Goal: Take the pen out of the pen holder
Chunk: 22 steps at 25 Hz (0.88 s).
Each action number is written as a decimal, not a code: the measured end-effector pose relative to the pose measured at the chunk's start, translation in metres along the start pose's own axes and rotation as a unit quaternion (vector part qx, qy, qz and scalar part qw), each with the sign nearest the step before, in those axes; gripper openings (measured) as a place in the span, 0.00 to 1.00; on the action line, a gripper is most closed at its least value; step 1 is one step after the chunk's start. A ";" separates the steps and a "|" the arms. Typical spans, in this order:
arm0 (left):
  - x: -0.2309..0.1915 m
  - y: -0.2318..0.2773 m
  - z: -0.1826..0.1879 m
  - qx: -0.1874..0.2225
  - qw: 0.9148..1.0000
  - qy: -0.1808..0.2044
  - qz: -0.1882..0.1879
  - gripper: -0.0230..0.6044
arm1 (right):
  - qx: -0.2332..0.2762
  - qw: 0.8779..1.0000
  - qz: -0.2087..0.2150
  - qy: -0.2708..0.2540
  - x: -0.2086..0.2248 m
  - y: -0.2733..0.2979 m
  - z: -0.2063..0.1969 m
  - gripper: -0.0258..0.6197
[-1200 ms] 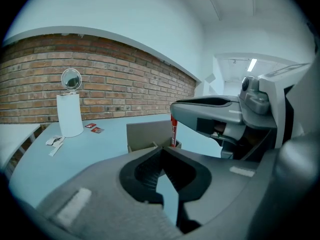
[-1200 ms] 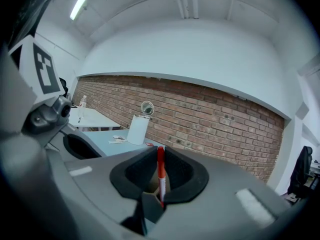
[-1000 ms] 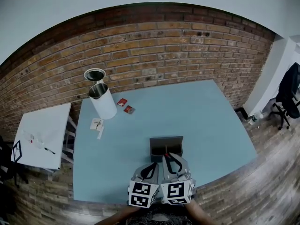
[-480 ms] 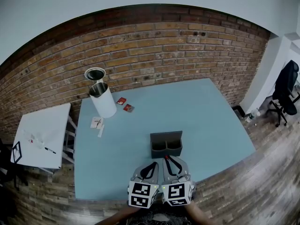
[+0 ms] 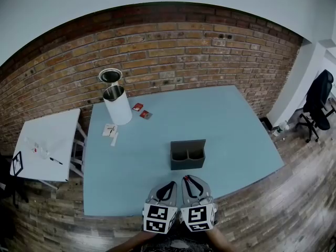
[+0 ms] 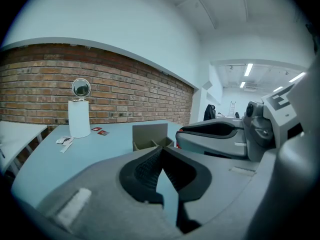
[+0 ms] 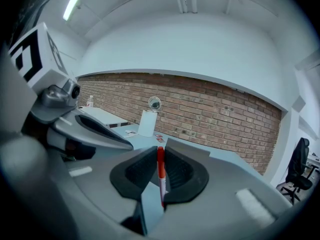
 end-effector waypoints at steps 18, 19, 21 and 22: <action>0.024 -0.019 -0.018 -0.007 1.000 -0.018 -0.012 0.04 | -0.025 1.000 0.001 -0.004 -0.009 -0.036 -0.012 0.11; 0.024 -0.019 -0.018 -0.008 1.000 -0.018 -0.012 0.04 | -0.029 1.000 -0.001 -0.002 -0.009 -0.037 -0.014 0.11; 0.026 -0.018 -0.019 -0.009 1.000 -0.020 -0.014 0.04 | -0.034 0.999 -0.004 0.002 -0.009 -0.039 -0.017 0.11; 0.027 -0.018 -0.020 -0.009 1.000 -0.020 -0.015 0.04 | -0.035 0.999 -0.005 0.002 -0.008 -0.039 -0.017 0.11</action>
Point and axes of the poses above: the fingertips, and each gripper's own axes: y forward along the fingers, x to its right, z out of its top, the point moved 10 cm from there along -y, backward along the fingers, and after that the axes turned 6 degrees about x, right-handed, at the moved point
